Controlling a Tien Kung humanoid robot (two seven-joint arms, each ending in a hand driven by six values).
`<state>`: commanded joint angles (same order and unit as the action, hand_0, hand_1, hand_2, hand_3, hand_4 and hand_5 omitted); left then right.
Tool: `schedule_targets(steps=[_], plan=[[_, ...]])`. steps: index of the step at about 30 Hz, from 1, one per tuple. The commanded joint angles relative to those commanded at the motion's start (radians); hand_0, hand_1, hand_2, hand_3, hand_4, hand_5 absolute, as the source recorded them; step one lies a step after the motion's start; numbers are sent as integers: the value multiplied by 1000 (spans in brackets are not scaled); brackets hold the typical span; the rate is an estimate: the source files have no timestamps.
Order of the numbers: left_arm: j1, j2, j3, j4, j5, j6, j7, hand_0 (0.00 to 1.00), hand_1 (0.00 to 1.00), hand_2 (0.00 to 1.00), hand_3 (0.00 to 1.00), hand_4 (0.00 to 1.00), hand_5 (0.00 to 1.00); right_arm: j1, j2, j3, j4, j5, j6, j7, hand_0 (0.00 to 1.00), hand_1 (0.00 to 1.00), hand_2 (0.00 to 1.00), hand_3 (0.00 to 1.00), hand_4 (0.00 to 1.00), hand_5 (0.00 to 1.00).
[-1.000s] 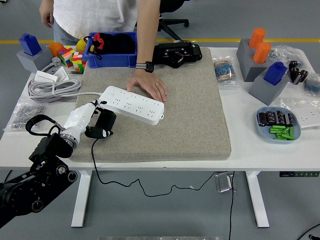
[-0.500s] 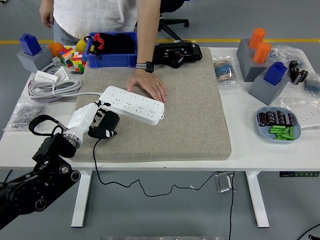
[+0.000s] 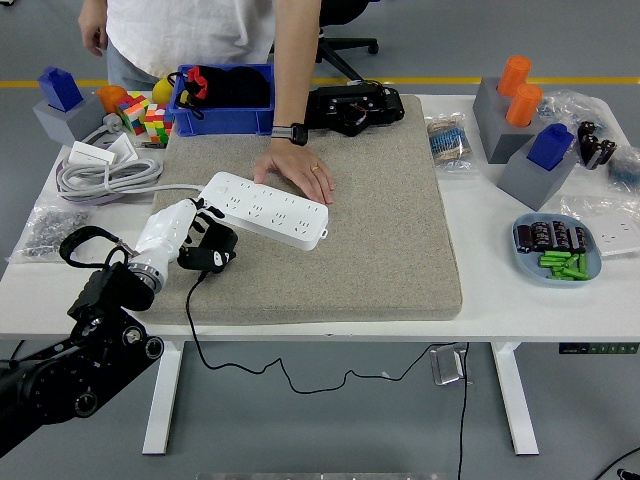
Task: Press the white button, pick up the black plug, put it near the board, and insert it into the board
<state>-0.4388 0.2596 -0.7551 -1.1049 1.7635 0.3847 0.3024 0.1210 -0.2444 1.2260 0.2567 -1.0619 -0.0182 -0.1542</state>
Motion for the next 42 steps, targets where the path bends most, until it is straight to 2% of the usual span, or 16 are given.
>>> schedule_targets(steps=[1, 6, 7, 12, 13, 24, 25, 30, 31, 36, 37, 42], plan=[[0, 0, 0, 0, 3, -4, 4, 360, 516, 521, 588, 721, 2, 0, 0, 0, 0, 0, 0, 0, 766, 646, 631, 610, 667, 427], [-2, 1, -5, 1, 48, -37, 44, 360, 516, 521, 588, 721, 2, -1, -1, -1, -1, 0, -1, 0, 766, 646, 631, 610, 667, 427], [-3, 1, -5, 2, 51, -43, 50, 415, 596, 620, 607, 741, 2, -1, -1, -1, -1, 0, -1, 1, 766, 645, 631, 611, 666, 426], [-4, 1, -4, 2, 48, -51, 58, 415, 596, 620, 607, 741, 2, 1, 0, 0, -1, 1, -1, 0, 766, 645, 631, 611, 666, 426], [-5, 0, -3, 2, 47, -51, 58, 496, 678, 675, 639, 764, 2, 1, 0, 0, 0, 1, -1, 0, 766, 646, 631, 612, 666, 425], [-5, 0, 2, -2, 55, -48, 64, 461, 646, 646, 615, 768, 2, 0, 0, -2, -1, 5, -4, 6, 766, 645, 631, 612, 666, 425], [-5, 0, 3, -2, 57, -48, 65, 376, 479, 472, 555, 628, 2, 0, 0, -3, -1, 5, -4, 7, 766, 645, 631, 611, 665, 424], [-4, 0, 4, -4, 57, -40, 58, 376, 479, 472, 555, 628, 2, -1, 0, -4, -1, 8, -8, 12, 766, 645, 631, 611, 665, 424], [-4, 0, 3, -5, 59, -38, 57, 256, 265, 303, 431, 519, 2, -1, 0, -4, -1, 8, -8, 13, 766, 645, 631, 610, 665, 423], [-8, -2, 4, -3, 61, -41, 56, 256, 265, 303, 431, 519, 2, 0, 0, -5, -1, 10, -10, 15, 766, 645, 631, 610, 665, 423], [-9, -2, 4, -2, 59, -42, 56, 252, 212, 250, 382, 434, 2, 1, 0, -5, -1, 10, -11, 17, 766, 644, 631, 610, 664, 422], [-9, -3, 7, 1, 54, -37, 51, 252, 212, 250, 382, 434, 2, 1, 0, -4, -1, 12, -16, 22, 766, 644, 631, 610, 664, 422]])
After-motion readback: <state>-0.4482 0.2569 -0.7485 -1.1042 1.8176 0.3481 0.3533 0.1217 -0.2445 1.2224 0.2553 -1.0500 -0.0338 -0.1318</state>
